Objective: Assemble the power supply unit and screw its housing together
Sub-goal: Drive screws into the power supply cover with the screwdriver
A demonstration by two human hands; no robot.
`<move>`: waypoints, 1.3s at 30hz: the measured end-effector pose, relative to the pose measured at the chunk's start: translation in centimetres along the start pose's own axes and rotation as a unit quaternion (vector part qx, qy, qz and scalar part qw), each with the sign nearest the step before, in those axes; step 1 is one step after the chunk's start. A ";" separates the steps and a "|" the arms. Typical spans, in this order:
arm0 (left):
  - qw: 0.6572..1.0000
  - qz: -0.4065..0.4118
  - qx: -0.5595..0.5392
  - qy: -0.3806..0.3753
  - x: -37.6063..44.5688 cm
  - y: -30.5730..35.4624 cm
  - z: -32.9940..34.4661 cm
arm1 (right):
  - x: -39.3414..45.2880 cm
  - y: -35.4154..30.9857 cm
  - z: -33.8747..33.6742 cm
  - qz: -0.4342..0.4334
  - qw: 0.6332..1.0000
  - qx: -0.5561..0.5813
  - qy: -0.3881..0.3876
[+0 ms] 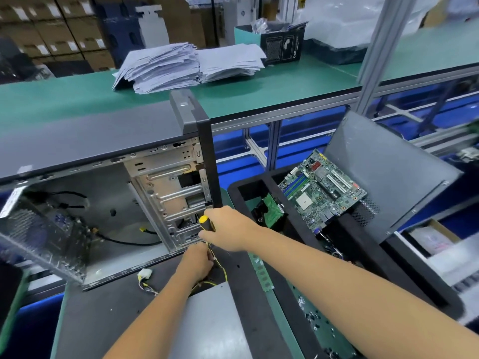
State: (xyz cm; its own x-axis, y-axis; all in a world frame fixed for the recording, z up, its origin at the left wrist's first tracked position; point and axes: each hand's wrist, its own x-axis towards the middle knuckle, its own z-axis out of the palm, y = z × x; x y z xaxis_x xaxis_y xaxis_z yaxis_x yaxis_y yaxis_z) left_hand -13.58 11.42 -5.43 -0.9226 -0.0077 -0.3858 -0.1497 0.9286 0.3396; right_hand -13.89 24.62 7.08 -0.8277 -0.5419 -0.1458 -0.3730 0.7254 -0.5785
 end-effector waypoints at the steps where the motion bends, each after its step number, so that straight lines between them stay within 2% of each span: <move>1: 1.000 -0.001 0.004 -0.001 0.0 0.0 0.0 | 0.0 0.0 0.0 0.000 1.000 -0.002 0.001; 8: 0.997 -0.017 -0.051 0.062 -1.3 -1.2 -0.9 | -0.2 -0.9 -0.7 -0.005 1.000 0.009 0.026; 12: 0.986 -0.001 -0.128 0.109 -2.6 -2.8 -2.3 | -0.5 -2.3 -0.6 -0.021 0.996 0.040 0.075; 15: 0.965 0.023 -0.218 0.144 -4.0 -3.2 -3.0 | -0.9 -3.3 -0.2 -0.034 0.990 0.066 0.118; 20: 0.937 0.085 -0.319 0.112 -7.0 -2.3 -3.3 | -2.0 -4.4 0.1 -0.040 0.985 0.073 0.153; 26: 0.946 0.125 -0.287 0.080 -9.6 -1.1 -2.7 | -3.9 -5.2 -0.2 -0.045 0.983 0.061 0.166; 29: 0.944 0.138 -0.286 0.087 -10.4 -0.6 -2.6 | -4.6 -5.2 -0.2 -0.046 0.984 0.052 0.161; 33: 0.941 0.138 -0.295 0.096 -11.0 -0.2 -2.4 | -5.3 -4.9 -0.2 -0.045 0.986 0.047 0.154; 39: 0.939 0.132 -0.309 0.071 -11.1 0.4 -1.4 | -6.1 -4.6 -0.2 -0.051 0.985 0.049 0.160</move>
State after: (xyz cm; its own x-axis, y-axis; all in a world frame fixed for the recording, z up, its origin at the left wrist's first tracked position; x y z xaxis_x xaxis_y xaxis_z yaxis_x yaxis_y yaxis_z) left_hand -3.94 11.38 0.17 -0.9881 0.1028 -0.1144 -0.0460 0.5125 0.8575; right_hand -7.19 24.68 10.81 -0.8838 -0.4369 0.1674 -0.4312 0.6218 -0.6538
